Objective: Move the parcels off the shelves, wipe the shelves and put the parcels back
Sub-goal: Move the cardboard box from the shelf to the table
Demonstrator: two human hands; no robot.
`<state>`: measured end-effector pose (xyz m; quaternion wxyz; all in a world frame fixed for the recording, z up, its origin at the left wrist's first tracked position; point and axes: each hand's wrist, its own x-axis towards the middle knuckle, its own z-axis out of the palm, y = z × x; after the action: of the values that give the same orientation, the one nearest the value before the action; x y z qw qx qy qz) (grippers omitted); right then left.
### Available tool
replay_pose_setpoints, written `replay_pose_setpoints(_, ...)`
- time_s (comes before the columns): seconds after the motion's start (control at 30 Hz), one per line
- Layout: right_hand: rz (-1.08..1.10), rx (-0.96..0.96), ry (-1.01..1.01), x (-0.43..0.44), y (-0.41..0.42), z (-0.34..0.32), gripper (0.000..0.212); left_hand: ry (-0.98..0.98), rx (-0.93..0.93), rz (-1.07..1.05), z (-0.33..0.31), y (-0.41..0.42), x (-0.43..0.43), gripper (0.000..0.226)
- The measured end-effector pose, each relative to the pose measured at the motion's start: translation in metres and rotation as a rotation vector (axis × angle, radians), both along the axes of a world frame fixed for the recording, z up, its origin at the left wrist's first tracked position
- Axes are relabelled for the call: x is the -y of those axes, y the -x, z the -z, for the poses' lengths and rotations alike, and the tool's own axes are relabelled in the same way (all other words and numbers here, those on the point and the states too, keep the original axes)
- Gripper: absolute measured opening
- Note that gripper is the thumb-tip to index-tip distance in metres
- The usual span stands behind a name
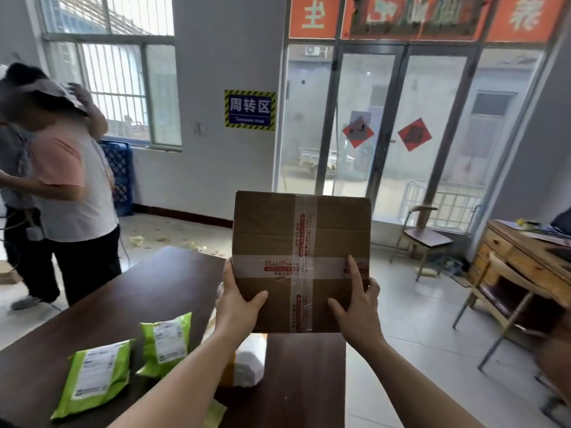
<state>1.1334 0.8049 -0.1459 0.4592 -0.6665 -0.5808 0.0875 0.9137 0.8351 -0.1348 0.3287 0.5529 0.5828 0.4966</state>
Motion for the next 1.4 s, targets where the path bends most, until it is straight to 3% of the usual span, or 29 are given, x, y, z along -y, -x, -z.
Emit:
replay_pose_setpoints(0.43, 0.136, -0.052, 0.180, 0.024, -0.071, 0.073, 0.092, 0.149, -0.066, 0.143, 0.078, -0.079, -0.010, 0.096)
replay_pose_setpoints(0.7, 0.177, -0.103, 0.288, 0.025, -0.078, 0.123, 0.091, 0.234, -0.213, 0.109, 0.120, -0.088, -0.011, 0.097)
replay_pose_setpoints(0.93, 0.181, -0.142, 0.353, 0.021, -0.072, 0.161, 0.091, 0.299, -0.163, 0.144, 0.158, -0.082, -0.016, 0.099)
replay_pose_setpoints(1.13, 0.167, -0.145, 0.351, 0.005, -0.066, 0.178, 0.079, 0.318, -0.132, 0.092, 0.180, -0.074, -0.026, 0.097)
replay_pose_setpoints(1.4, 0.172, -0.176, 0.402, 0.011, -0.058, 0.214, 0.054, 0.456, -0.133, -0.019, 0.208, -0.074, -0.028, 0.079)
